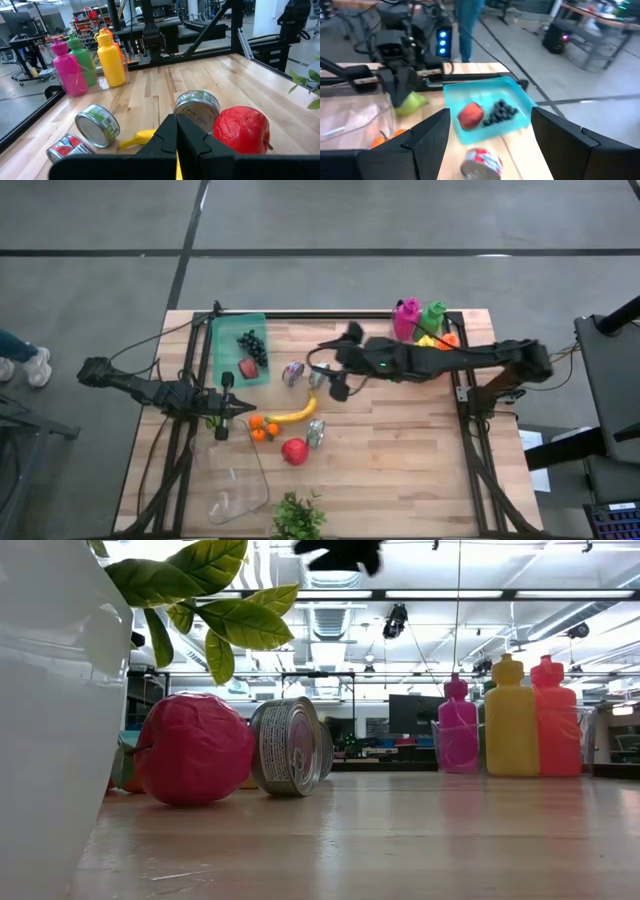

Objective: Pick & Place Food Item
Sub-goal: Put the oranges into the green bin

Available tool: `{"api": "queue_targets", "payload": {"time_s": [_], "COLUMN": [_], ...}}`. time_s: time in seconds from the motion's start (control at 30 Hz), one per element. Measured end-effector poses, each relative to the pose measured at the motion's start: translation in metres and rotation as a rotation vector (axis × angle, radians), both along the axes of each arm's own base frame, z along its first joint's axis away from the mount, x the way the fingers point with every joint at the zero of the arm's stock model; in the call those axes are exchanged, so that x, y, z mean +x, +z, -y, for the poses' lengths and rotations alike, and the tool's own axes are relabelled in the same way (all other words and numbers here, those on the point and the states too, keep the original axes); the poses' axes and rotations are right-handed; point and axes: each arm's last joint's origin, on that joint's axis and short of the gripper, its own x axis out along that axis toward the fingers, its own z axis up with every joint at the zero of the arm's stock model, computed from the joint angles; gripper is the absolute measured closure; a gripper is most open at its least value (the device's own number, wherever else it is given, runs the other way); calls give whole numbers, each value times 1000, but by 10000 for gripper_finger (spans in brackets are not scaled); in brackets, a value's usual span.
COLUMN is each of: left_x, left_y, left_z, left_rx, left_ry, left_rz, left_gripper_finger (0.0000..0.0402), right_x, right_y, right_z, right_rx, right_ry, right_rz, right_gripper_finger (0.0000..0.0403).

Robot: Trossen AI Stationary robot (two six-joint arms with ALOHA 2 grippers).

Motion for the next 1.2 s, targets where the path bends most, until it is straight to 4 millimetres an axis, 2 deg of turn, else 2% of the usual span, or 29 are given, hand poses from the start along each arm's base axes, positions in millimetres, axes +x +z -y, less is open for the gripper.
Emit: {"api": "queue_targets", "payload": {"time_s": [0.33,0.5,0.67,0.87,1.0,1.2], "left_x": [0,0,0,0,0,0], "left_y": [0,0,0,0,0,0], "left_z": [0,0,0,0,0,0], "left_rx": [1,3,3,3,3,3], "left_ry": [0,0,0,0,0,0], "left_rz": [0,0,0,0,0,0], "left_gripper_finger": [402,402,402,402,402,402], "right_x": [-80,-112,-127,-148,-160,-160], "right_y": [-47,-68,-75,-73,-76,-79], "right_z": [2,2,2,2,2,2], "right_rx": [10,-8,-13,-154,-137,-125], "right_ry": [-72,-69,-69,-55,-51,-42], "right_rz": [206,302,321,318,345,340], "right_gripper_finger": [126,126,126,126,126,126]}}
